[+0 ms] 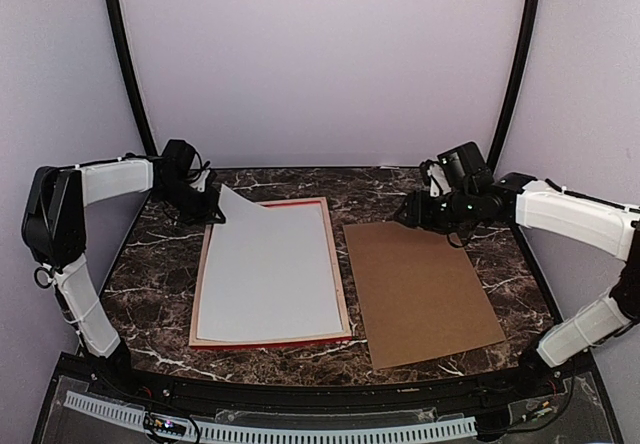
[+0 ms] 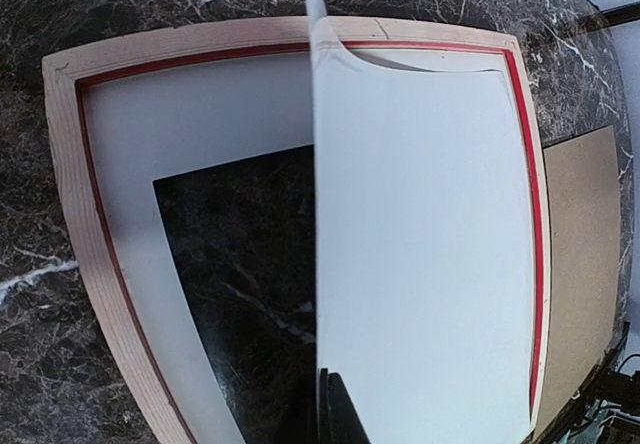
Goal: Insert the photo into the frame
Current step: Place the photo on the mat board.
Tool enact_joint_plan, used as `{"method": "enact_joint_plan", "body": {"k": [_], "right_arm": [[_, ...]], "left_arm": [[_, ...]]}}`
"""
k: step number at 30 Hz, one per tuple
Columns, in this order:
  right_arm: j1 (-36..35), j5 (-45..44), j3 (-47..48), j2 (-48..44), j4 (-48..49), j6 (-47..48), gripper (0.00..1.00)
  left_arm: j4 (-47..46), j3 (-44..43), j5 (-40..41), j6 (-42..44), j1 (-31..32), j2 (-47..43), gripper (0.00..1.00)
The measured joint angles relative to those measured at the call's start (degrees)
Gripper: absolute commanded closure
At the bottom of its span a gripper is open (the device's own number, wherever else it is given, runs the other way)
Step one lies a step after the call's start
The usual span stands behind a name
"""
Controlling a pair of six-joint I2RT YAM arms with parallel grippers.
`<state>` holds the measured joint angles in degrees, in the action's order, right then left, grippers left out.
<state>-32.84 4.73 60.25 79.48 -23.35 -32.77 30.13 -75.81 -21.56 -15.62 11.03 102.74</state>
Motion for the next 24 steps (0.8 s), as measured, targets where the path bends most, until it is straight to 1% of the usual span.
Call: {"method": "enact_joint_plan", "body": {"k": [9,17,21,24], "right_arm": [[0.0,0.4,-0.3,1.7,1.0,0.4,0.38],[0.0,0.9,-0.3,2.8,1.1,0.7,0.37],[0.0,1.0,-0.3,2.9,1.1,0.8,0.36],[0.0,1.0,-0.3,3.0,1.1,0.9,0.36]], "left_arm": [[-3.6,0.0,0.0,-0.1,0.0,0.3,1.00],[-4.7,-0.2,0.0,-0.2,-0.2,1.9,1.00],[-4.7,-0.3,0.2,-0.3,-0.3,3.1,0.96],[-4.7,-0.5,0.6,-0.3,-0.3,3.8,0.88]]}}
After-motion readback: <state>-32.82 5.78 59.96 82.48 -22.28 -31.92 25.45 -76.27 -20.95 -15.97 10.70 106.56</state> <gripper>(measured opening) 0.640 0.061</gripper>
